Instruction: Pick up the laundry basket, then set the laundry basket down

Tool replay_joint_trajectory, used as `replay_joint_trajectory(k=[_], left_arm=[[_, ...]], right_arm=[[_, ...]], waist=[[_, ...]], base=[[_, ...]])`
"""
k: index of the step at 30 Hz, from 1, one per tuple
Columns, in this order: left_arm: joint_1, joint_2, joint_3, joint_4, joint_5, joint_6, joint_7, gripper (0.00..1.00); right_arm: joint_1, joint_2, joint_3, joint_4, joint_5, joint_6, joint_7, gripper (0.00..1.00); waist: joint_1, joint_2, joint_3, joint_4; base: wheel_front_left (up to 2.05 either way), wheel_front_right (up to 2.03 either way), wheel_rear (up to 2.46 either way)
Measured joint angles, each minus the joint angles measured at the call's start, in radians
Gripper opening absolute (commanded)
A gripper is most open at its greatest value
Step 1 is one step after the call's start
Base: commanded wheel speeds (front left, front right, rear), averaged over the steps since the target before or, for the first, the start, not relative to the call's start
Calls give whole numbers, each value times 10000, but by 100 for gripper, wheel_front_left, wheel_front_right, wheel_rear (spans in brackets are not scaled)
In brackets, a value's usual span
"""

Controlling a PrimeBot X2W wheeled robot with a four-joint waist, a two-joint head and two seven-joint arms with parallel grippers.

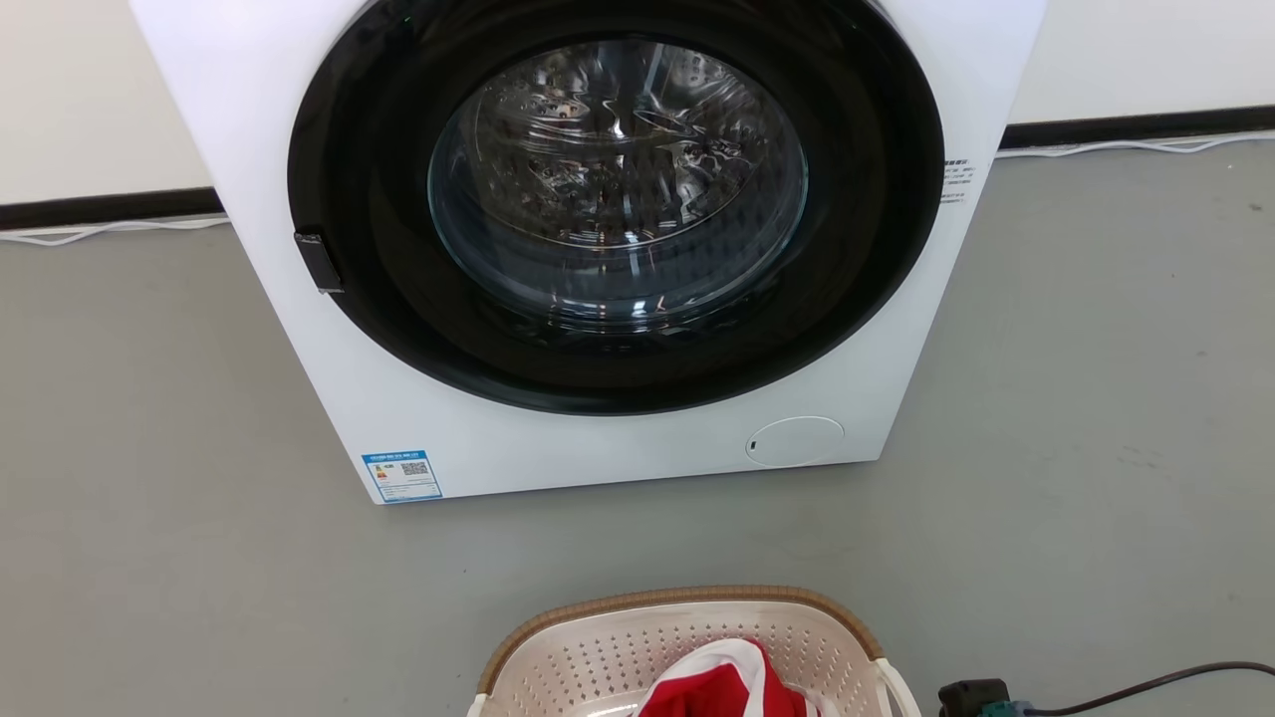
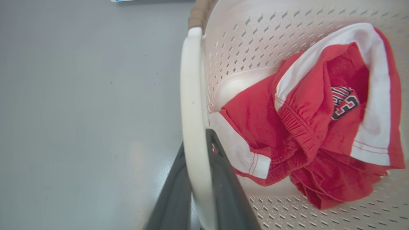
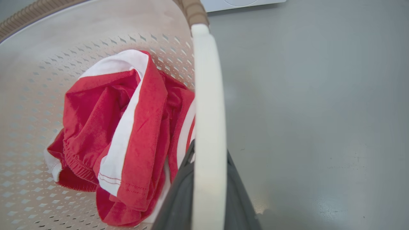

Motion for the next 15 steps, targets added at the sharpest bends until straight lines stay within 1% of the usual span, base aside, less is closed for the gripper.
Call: replay_joint_trajectory(k=[15], left_arm=[[13, 6, -249, 65, -309, 12, -6, 0]], right_arm=[[-30, 4, 500, 82, 543, 0, -109, 0]], waist=[[0, 0, 48, 3]], base=[[0, 0, 0]])
